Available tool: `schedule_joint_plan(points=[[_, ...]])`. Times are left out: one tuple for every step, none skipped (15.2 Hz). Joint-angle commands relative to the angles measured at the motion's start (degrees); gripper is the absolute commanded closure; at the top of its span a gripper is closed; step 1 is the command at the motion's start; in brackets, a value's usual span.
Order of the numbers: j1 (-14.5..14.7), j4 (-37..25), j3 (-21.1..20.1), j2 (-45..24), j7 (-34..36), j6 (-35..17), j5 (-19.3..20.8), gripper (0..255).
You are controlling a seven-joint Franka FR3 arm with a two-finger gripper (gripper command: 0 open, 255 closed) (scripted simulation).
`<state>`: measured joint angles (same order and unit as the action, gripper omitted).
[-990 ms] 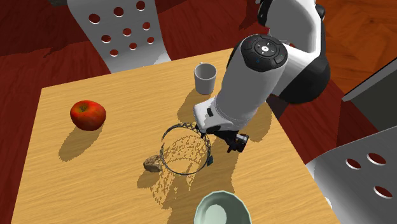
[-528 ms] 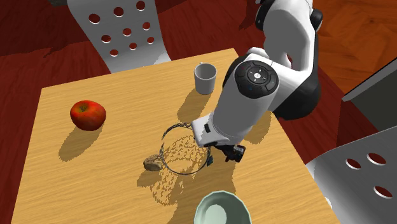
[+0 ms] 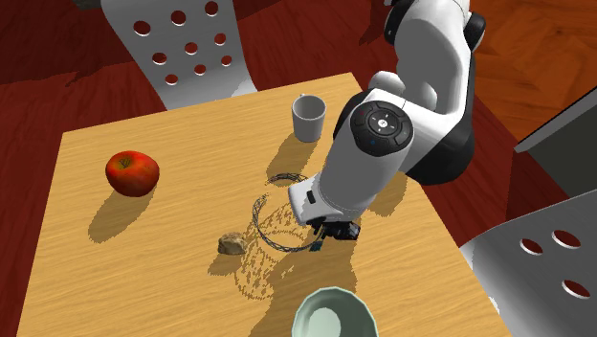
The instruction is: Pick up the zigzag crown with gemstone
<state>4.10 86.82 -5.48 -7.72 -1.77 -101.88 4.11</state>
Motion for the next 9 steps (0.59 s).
schedule_joint_plan(points=[[0.0,0.1,0.0,-0.1,0.0,0.0,0.0,255],[0.0,0.1,0.0,0.0,0.0,0.0,0.0,255],[0.0,0.0,0.0,-0.1,0.0,0.0,0.0,255],[0.0,0.1,0.0,0.0,0.0,0.0,0.0,255],[0.0,0.0,0.0,0.0,0.0,0.1,0.0,255],[0.0,-1.0,0.0,-0.1,0.0,1.0,0.0,255],[0.0,-2.0,0.0,-0.3,0.0,1.8,0.0,255],[0.1,-3.0,0.0,-0.5,-0.1,2.6,0.0,255],[0.1,-4.0,0.0,-0.7,-0.1,3.5,0.0,255]])
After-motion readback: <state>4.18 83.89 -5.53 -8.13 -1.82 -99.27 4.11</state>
